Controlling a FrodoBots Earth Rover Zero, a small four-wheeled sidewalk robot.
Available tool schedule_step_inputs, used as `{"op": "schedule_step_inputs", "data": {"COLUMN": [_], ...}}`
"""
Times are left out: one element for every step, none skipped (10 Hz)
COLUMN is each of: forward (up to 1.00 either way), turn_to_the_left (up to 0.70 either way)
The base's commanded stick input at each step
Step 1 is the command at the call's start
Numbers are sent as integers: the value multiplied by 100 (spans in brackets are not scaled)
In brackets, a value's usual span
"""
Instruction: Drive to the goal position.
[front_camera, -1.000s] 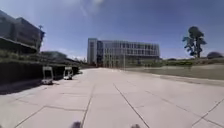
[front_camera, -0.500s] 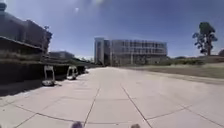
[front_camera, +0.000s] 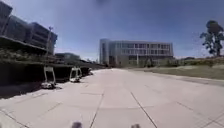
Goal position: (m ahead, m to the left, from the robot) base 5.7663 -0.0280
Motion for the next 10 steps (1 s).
{"op": "schedule_step_inputs", "data": {"forward": [70,70,70,70,70,70,70,70,70,70], "turn_to_the_left": [0,0,-14,-35,-19,0,0,0,0,0]}}
